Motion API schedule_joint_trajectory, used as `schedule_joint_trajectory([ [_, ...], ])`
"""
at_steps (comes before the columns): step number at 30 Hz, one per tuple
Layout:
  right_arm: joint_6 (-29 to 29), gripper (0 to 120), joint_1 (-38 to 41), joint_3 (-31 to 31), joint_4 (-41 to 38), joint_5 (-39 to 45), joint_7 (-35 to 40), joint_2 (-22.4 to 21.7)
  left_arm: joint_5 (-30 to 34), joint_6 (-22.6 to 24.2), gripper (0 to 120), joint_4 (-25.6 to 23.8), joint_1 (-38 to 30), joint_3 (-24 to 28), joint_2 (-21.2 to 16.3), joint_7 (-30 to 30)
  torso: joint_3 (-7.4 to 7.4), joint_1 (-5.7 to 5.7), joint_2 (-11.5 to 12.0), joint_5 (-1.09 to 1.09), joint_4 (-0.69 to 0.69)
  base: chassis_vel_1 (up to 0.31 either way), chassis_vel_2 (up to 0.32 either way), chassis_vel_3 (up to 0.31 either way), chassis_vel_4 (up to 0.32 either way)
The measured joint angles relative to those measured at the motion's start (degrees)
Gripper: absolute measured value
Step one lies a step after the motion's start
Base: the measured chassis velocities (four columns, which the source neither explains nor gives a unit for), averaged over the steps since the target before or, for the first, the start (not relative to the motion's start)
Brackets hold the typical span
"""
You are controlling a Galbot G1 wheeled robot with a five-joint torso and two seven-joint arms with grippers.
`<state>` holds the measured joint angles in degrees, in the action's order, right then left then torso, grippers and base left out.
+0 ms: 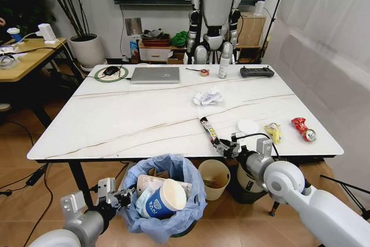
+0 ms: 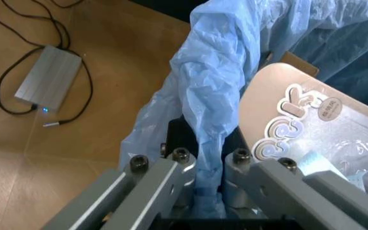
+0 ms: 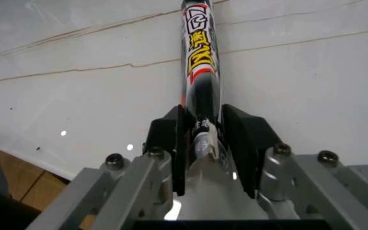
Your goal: Pick up the trash bin and place the trash from the table into it.
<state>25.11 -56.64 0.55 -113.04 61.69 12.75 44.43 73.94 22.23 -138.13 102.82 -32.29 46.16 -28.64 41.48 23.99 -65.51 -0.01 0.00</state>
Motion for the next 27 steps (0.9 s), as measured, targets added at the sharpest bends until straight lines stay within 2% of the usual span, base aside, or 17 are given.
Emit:
schedule_joint_trajectory([
  [3, -1.46, 2, 0.50, -1.02, 0.56, -0.01, -0.87, -0.14, 0.04, 0.00, 0, 0.01, -0.07, 0.16, 0.05, 0.00, 0.01, 0.00, 0.00, 0.00, 0.00, 0.000, 0.000, 0.000, 0.000],
  [4, -2.38, 0, 0.69, -1.01, 0.92, -0.01, -1.50, -0.12, 0.04, 0.00, 0, 0.01, -0.08, 0.20, 0.05, 0.00, 0.01, 0.00, 0.00, 0.01, 0.00, 0.000, 0.000, 0.000, 0.000],
  [7, -5.07, 0, 1.10, -0.14, 1.63, -0.95, -2.77, -0.17, 0.04, 0.00, 0, -0.04, -0.04, 0.40, 0.06, 0.00, 0.03, 0.01, 0.01, 0.05, 0.01, 0.000, 0.000, 0.000, 0.000],
  [13, -8.90, 0, 0.06, 7.03, -1.57, -1.58, -7.23, -2.95, 0.07, 0.02, 0, -0.37, -0.13, 0.75, -0.23, -0.01, 0.03, 0.02, 0.01, 0.03, 0.01, 0.000, 0.000, 0.000, 0.000],
  [15, -11.27, 0, -1.19, 9.20, -4.20, -2.33, -10.53, -5.07, 0.28, 0.05, 0, -0.56, -0.39, 0.89, -0.58, 0.00, 0.02, 0.02, 0.01, 0.02, 0.00, 0.000, 0.000, 0.000, 0.000],
  [18, -15.85, 0, -3.15, 11.82, -8.42, -6.95, -17.74, -10.86, 0.79, 0.11, 0, -0.88, -0.84, 0.95, -1.40, 0.00, 0.01, 0.01, 0.01, 0.03, -0.01, 0.000, 0.000, 0.000, 0.000],
  [19, -15.85, 0, -3.15, 11.82, -8.42, -6.95, -17.74, -10.86, 0.79, 0.11, 0, -0.88, -0.84, 0.95, -1.40, 0.00, 0.01, 0.01, 0.01, 0.03, -0.01, 0.000, 0.000, 0.000, 0.000],
  [25, -19.54, 0, -3.52, 13.79, -12.71, -16.27, -24.46, -19.06, 0.95, 0.20, 0, -1.24, -0.76, 0.90, -1.91, 0.20, 0.01, 0.01, 0.01, 0.02, 0.00, 0.000, 0.000, 0.000, 0.000],
  [27, -19.78, 0, -3.39, 13.91, -13.06, -17.07, -25.00, -19.68, 0.95, 0.20, 0, -1.31, -0.74, 0.89, -1.91, 0.23, 0.01, 0.01, 0.01, 0.02, 0.00, 0.000, 0.000, 0.000, 0.000],
])
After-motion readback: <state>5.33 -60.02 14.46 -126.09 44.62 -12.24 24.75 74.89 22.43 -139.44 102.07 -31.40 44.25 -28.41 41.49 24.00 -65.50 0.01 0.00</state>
